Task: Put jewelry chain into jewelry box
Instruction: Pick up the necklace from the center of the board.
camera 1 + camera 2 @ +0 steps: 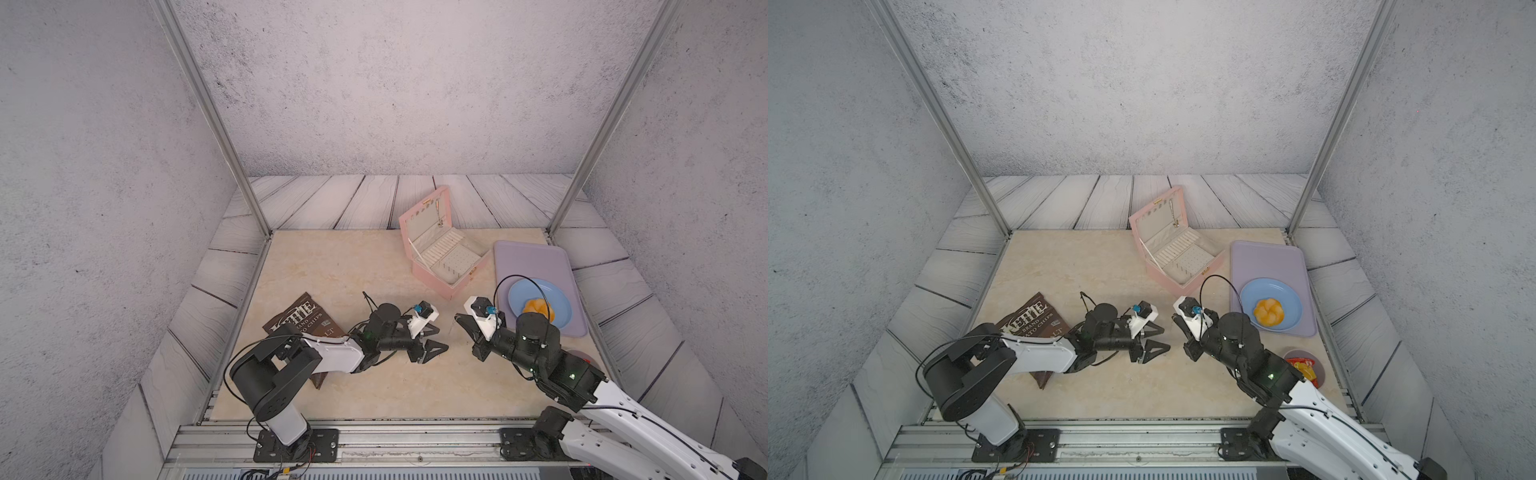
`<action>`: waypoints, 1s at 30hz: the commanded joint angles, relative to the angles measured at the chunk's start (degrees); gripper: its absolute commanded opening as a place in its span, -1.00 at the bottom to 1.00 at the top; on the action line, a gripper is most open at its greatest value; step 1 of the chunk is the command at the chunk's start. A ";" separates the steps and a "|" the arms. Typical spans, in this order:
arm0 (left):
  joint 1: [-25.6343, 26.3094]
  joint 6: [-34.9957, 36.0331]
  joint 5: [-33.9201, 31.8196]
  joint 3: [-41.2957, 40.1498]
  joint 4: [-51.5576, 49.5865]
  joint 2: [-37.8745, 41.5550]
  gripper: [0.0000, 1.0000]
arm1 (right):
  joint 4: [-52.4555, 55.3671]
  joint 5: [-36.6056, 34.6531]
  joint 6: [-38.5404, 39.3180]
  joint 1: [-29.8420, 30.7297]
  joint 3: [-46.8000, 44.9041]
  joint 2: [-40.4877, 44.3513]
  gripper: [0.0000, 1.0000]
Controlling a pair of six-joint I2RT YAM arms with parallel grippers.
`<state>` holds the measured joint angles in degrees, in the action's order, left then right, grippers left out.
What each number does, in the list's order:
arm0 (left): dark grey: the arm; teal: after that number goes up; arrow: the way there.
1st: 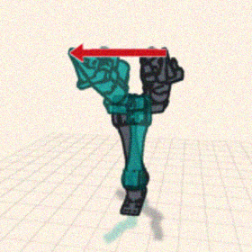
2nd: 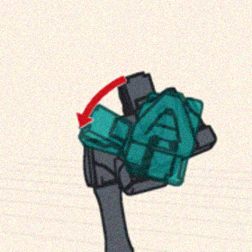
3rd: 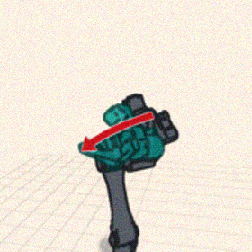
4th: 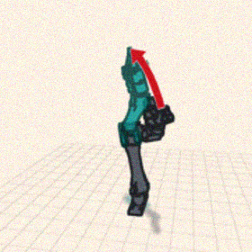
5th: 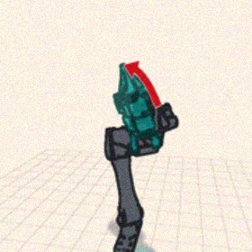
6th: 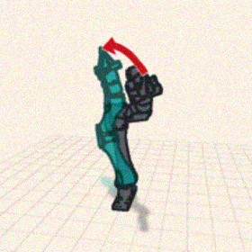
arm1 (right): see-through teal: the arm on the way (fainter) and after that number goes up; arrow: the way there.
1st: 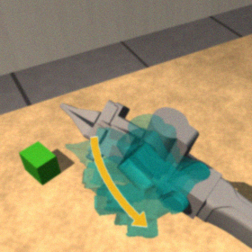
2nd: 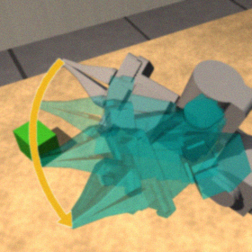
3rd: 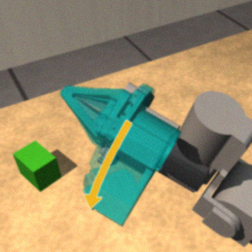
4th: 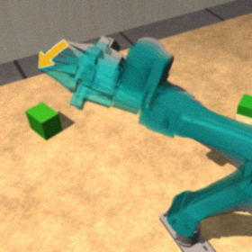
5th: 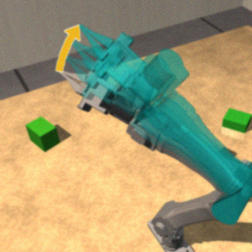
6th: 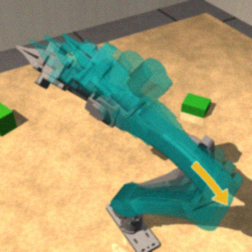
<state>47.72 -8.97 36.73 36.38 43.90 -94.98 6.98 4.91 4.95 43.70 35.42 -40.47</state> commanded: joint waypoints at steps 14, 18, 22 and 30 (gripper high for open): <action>1.15 -2.05 7.48 5.61 8.28 -10.91 -0.07 | 2.87 0.77 -0.47 0.24 3.21 4.43 -1.00; 1.44 -2.85 7.69 5.01 9.10 -12.31 -0.14 | 3.45 0.46 -0.67 0.24 3.92 5.28 -1.00; 1.67 -3.15 7.83 4.98 9.76 -13.92 -0.19 | 3.10 1.00 -0.87 0.20 4.39 5.57 -1.00; 1.73 -3.97 6.83 5.70 11.08 -15.85 -0.32 | 3.03 1.51 -0.97 0.25 4.84 5.62 -1.00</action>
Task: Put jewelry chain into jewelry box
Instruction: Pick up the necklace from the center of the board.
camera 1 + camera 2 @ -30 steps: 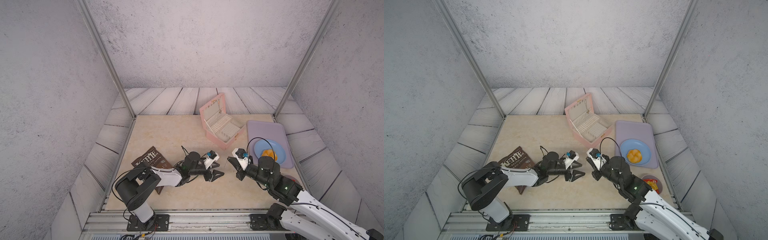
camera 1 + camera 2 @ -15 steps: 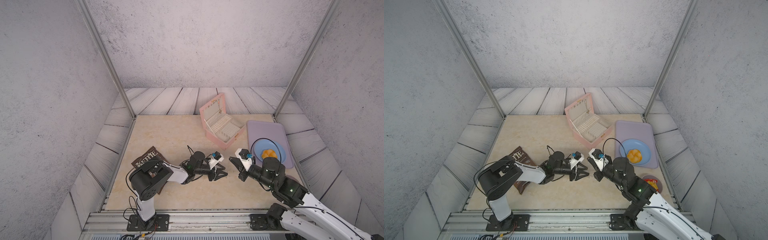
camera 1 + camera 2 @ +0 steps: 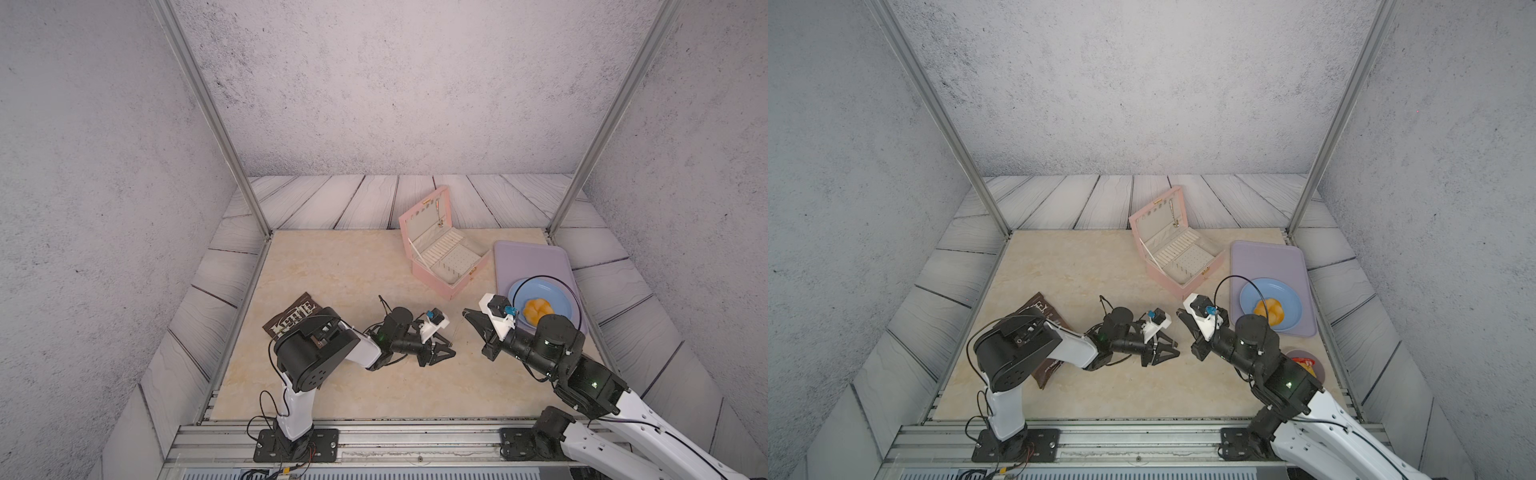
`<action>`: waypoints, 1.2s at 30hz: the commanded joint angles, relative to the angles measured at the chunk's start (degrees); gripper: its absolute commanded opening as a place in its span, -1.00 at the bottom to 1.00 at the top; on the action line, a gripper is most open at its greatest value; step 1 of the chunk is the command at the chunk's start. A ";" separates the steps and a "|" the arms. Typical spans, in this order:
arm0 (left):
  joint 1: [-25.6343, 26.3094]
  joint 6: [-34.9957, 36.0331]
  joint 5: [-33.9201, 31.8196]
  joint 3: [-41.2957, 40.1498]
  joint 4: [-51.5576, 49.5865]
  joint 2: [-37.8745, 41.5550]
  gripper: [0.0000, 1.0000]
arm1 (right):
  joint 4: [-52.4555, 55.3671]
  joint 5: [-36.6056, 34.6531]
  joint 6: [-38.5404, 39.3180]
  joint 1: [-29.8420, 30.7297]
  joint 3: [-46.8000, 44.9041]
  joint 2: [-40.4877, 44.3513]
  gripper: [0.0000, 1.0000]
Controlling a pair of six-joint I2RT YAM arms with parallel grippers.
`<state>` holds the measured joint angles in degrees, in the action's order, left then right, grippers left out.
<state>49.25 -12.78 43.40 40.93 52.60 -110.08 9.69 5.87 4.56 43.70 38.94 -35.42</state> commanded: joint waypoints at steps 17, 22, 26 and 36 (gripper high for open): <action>0.14 -2.17 -4.99 -9.26 3.51 5.74 -0.96 | 4.84 -17.79 -5.77 0.20 1.94 -1.06 -1.00; -0.12 -2.64 -8.34 -13.65 -6.68 18.57 -1.00 | 4.63 -21.78 -10.78 -0.17 -1.19 -3.67 -1.00; -0.49 -1.48 -11.37 -10.72 -26.34 29.15 -1.00 | -0.05 -19.38 -16.91 -0.28 -8.28 -6.31 -1.00; -1.70 -1.54 -5.94 5.60 -55.02 32.41 -1.00 | -15.16 -10.25 -25.01 -0.29 -22.72 -13.48 -1.00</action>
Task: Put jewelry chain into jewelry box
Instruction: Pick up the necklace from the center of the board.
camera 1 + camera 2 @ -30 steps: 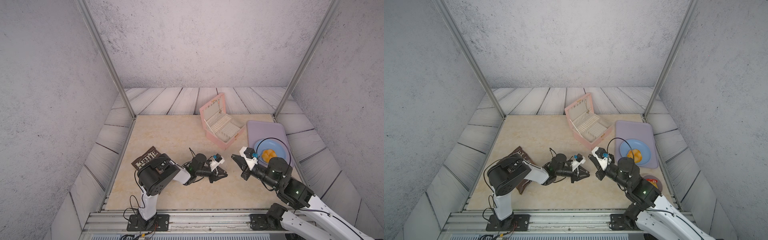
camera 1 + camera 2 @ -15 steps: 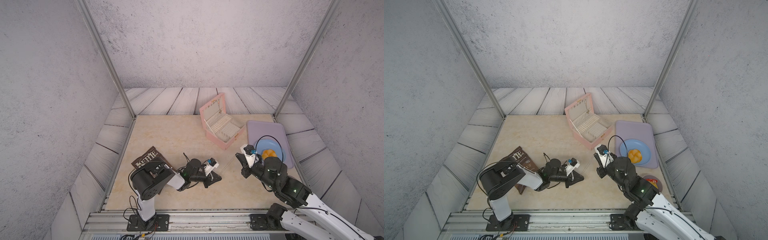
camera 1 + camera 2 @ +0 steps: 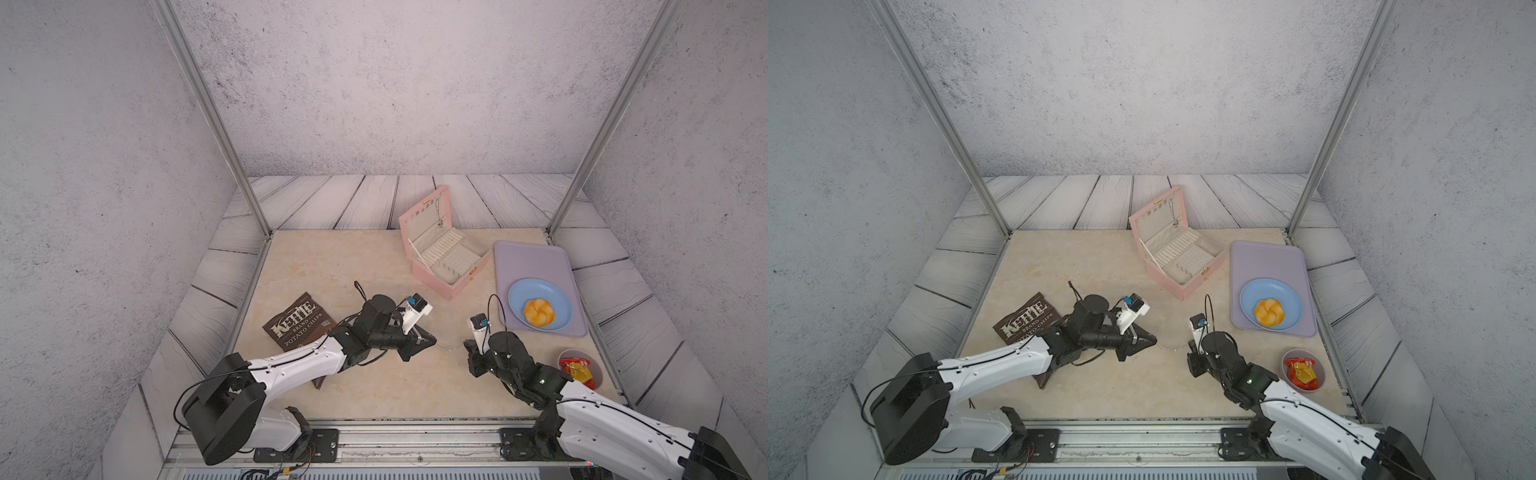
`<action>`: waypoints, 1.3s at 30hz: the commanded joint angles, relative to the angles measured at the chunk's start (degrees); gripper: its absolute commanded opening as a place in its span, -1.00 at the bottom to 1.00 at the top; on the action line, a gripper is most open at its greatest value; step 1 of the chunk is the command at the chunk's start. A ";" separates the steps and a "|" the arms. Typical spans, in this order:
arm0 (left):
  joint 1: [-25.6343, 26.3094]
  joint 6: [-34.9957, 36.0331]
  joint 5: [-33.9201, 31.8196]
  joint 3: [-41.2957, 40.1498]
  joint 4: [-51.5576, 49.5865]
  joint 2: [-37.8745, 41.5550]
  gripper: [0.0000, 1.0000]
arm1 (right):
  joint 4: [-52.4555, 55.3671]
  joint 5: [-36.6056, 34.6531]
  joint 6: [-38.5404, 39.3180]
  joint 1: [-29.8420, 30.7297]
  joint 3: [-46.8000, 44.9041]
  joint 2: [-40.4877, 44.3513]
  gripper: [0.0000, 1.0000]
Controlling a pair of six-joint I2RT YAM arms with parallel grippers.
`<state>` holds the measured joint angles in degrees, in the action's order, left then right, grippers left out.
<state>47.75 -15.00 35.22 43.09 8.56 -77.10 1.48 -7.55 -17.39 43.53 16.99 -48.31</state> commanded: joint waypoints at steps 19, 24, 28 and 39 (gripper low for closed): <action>0.10 3.13 13.64 15.94 -19.69 -6.82 -1.00 | -20.28 21.98 3.95 -0.02 -10.54 14.11 0.17; 0.40 2.37 15.00 17.34 -19.51 -5.30 -1.00 | -24.45 25.24 7.29 -0.02 -9.77 13.25 0.12; 0.78 2.19 15.19 18.37 -19.86 -4.65 -1.00 | -26.65 26.62 8.29 -0.02 -9.05 10.82 0.01; 2.01 1.91 15.40 20.01 -20.26 -3.50 -1.00 | -34.06 27.83 7.98 -0.02 -8.82 4.47 -0.23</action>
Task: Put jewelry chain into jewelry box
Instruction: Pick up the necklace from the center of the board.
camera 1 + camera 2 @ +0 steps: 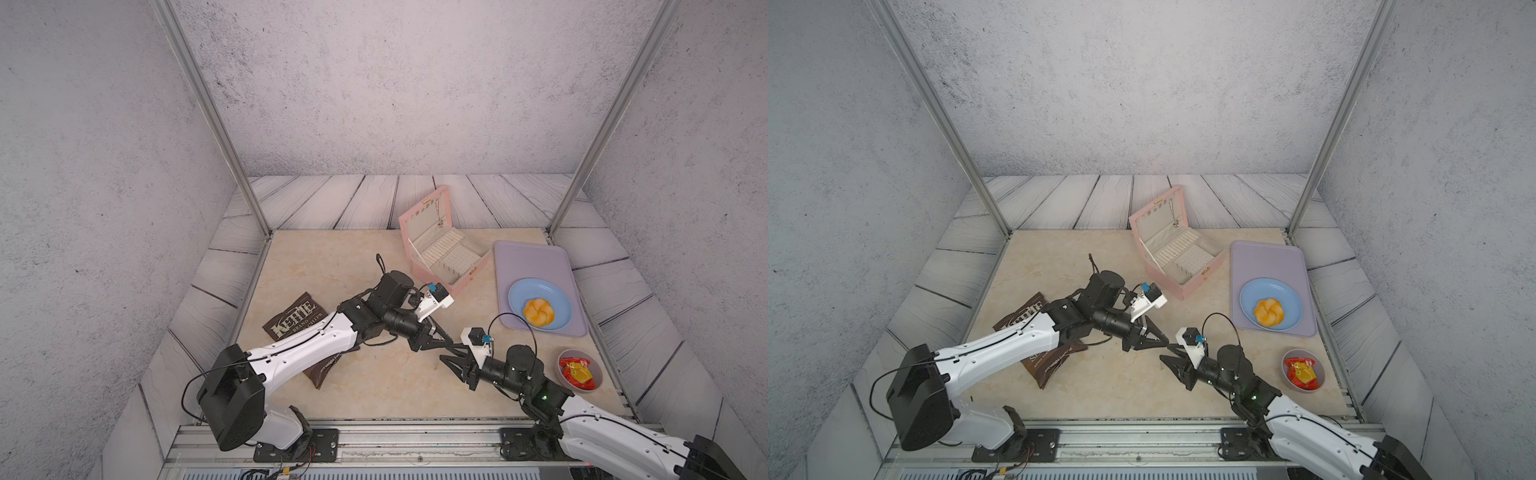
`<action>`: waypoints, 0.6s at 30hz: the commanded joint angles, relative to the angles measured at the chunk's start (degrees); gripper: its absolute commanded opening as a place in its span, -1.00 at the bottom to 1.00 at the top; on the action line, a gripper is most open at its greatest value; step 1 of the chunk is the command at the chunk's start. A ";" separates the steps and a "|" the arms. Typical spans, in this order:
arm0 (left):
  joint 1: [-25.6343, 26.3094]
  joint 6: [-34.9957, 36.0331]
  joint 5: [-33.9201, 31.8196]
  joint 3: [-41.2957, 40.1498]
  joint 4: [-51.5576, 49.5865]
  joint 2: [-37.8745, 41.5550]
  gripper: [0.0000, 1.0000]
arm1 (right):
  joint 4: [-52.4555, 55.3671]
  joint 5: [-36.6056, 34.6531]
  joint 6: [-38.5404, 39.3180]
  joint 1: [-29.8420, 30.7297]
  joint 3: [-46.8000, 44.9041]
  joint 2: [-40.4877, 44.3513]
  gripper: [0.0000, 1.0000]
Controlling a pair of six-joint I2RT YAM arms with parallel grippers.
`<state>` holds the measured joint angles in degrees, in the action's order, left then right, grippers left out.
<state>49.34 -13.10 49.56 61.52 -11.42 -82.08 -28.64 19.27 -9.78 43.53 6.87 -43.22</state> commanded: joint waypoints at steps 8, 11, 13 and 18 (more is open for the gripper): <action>0.99 -0.06 0.74 1.78 -0.15 1.92 -1.00 | -6.99 2.05 0.05 -0.02 1.74 -3.97 -0.35; 1.00 0.00 0.64 1.79 -0.15 2.14 -1.00 | -7.49 1.97 -0.27 -0.02 1.66 -4.49 -0.45; 1.02 0.10 0.23 1.73 -0.34 2.42 -1.00 | -7.46 1.35 -0.37 -0.02 1.53 -4.19 -0.52; 1.02 0.28 -1.62 0.97 -0.07 4.38 -1.00 | -4.90 -1.76 0.06 -0.02 1.34 -2.53 -0.69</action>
<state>50.02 -13.15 48.69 61.58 -11.62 -80.12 -34.11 19.40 -9.96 43.53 7.01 -46.85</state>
